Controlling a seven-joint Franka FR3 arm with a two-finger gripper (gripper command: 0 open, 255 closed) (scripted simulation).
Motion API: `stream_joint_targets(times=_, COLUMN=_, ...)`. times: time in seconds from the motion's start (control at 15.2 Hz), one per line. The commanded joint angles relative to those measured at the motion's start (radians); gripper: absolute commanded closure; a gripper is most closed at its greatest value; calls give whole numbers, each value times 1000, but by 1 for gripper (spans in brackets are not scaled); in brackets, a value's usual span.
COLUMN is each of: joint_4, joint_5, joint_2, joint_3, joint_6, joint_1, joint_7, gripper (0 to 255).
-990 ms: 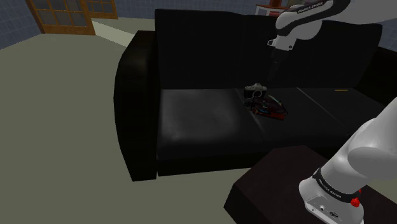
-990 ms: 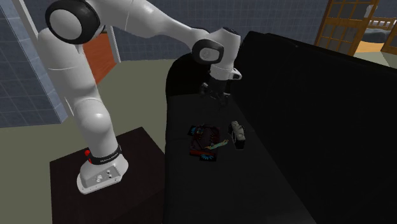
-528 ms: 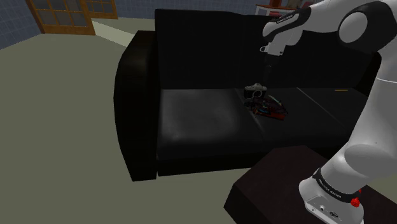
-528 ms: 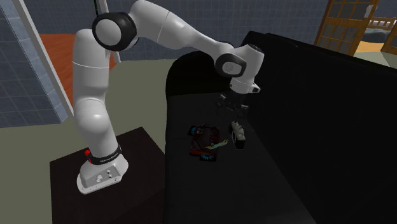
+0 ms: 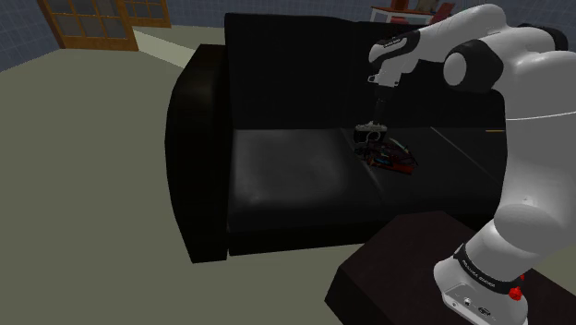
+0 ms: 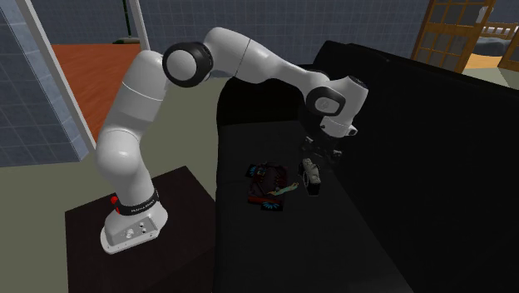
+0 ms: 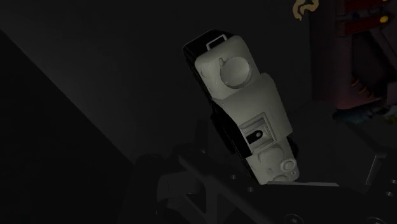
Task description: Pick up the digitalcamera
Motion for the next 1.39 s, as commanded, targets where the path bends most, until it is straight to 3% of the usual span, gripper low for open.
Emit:
stream_joint_targets(times=0.0, joint_4=1, joint_5=6, joint_2=16, joint_3=4, joint_6=13, joint_1=-4, joint_7=-7, gripper=0)
stream_joint_targets(times=0.4, joint_4=-20, joint_5=17, joint_2=42, joint_3=10, joint_6=58, joint_1=-5, joint_7=-17, gripper=0)
stream_joint_targets(times=0.46, joint_4=-21, joint_5=17, joint_2=43, joint_3=11, joint_6=59, joint_1=-5, joint_7=-17, gripper=255)
stream_joint_targets(times=1.32, joint_4=-2, joint_5=7, joint_2=20, joint_3=4, joint_6=19, joint_1=-4, joint_7=-8, gripper=255)
